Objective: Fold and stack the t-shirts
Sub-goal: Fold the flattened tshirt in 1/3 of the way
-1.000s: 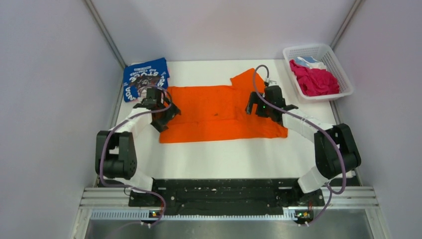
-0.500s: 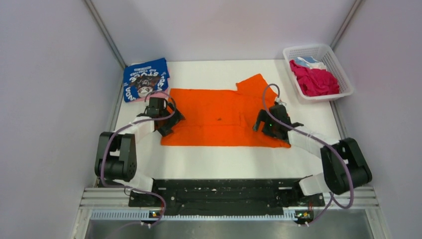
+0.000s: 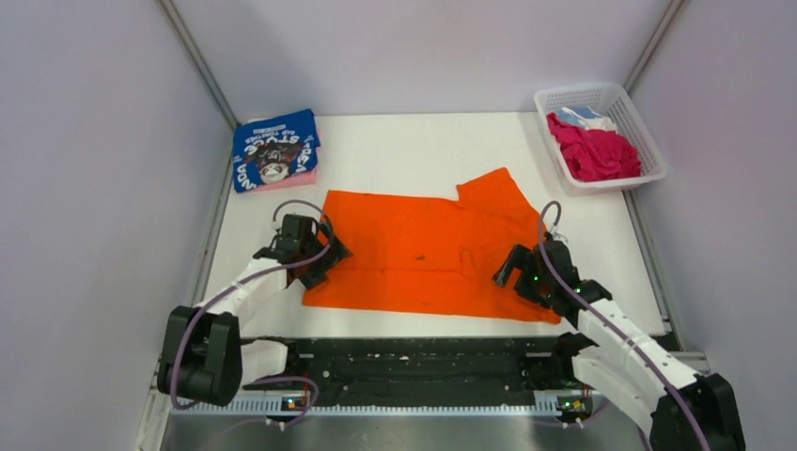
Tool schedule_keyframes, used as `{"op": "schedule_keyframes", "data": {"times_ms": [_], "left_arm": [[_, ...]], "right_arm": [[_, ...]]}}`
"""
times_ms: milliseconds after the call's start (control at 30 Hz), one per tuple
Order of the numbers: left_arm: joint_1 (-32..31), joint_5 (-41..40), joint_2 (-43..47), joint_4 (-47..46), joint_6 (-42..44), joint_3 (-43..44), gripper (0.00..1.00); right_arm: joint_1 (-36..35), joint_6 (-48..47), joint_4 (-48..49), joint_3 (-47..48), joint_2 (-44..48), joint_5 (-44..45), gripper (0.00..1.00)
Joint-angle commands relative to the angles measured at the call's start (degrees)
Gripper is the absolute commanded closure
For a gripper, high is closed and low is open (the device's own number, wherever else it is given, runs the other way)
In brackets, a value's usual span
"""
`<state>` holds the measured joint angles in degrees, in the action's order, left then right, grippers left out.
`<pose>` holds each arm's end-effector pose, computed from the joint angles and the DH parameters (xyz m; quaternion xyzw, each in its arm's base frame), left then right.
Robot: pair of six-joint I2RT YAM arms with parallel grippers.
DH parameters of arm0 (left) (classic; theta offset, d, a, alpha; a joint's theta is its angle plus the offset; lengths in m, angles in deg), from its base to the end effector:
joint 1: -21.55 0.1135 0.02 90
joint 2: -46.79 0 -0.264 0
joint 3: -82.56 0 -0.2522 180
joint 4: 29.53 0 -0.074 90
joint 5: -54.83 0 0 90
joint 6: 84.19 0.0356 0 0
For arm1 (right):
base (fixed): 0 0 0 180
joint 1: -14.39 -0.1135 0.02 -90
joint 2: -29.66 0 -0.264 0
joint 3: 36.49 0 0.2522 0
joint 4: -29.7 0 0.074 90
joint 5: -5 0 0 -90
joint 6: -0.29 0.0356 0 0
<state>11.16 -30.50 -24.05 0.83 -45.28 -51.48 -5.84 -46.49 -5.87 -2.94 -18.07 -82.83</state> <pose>0.2204 -0.0434 0.1668 -0.3202 0.8983 -0.1860 0.2367 0.1485 0.0533 0.1634 0.1935 0.9186 0.1658 0.3020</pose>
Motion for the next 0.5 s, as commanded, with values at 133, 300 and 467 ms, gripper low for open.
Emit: {"op": "schedule_keyframes", "data": {"times_ms": [133, 300, 467], "left_arm": [[-0.8, -6.2, 5.7, 16.1, 0.0, 1.3, 0.01], [-0.7, -10.8, 4.0, 19.4, 2.0, 10.5, 0.01], [0.8, -16.5, -7.0, 22.3, 3.7, 23.9, 0.01]], "right_arm": [[-0.2, -3.1, -5.5, 6.3, 1.6, 0.8, 0.01], [-0.2, -5.9, -2.7, 14.1, -3.7, 5.9, 0.01], [-0.1, -11.2, 2.5, 23.2, -12.9, 7.6, 0.01]]}}
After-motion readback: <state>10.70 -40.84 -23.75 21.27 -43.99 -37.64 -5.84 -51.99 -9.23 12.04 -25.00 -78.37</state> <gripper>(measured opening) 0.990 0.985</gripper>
